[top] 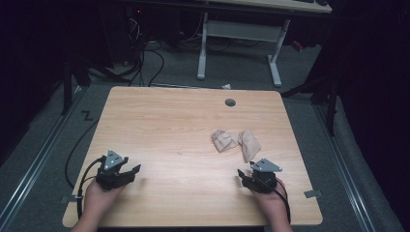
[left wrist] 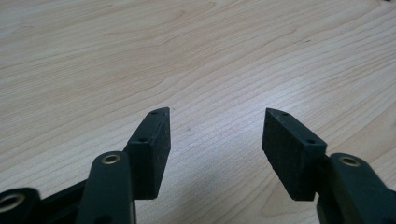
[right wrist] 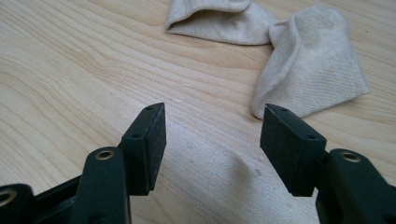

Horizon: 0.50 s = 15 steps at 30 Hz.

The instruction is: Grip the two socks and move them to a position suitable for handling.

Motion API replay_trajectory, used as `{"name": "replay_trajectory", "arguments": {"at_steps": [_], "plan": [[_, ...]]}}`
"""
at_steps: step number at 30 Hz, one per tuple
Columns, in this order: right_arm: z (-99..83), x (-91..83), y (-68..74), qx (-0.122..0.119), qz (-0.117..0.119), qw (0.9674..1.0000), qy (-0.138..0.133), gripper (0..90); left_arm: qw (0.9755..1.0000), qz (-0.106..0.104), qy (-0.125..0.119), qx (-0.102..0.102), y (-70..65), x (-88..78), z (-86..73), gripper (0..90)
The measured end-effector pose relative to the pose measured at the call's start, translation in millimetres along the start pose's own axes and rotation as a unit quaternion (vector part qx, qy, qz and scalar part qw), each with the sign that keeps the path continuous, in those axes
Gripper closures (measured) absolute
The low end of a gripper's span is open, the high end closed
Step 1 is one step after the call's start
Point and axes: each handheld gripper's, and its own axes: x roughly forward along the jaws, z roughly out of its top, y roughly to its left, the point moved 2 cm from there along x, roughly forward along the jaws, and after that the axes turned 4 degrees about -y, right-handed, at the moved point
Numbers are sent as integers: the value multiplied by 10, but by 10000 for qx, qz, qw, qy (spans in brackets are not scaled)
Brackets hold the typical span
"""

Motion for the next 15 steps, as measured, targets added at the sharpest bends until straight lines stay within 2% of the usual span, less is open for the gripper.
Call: {"name": "replay_trajectory", "arguments": {"at_steps": [11,15], "plan": [[-3,-13,-13,106,10,9999,-49,407,10000,-87,-23,4,-15,5,1,433],[7,-5,-18,71,-22,10000,-58,415,10000,-82,-32,9,-15,2,3,428]]}}
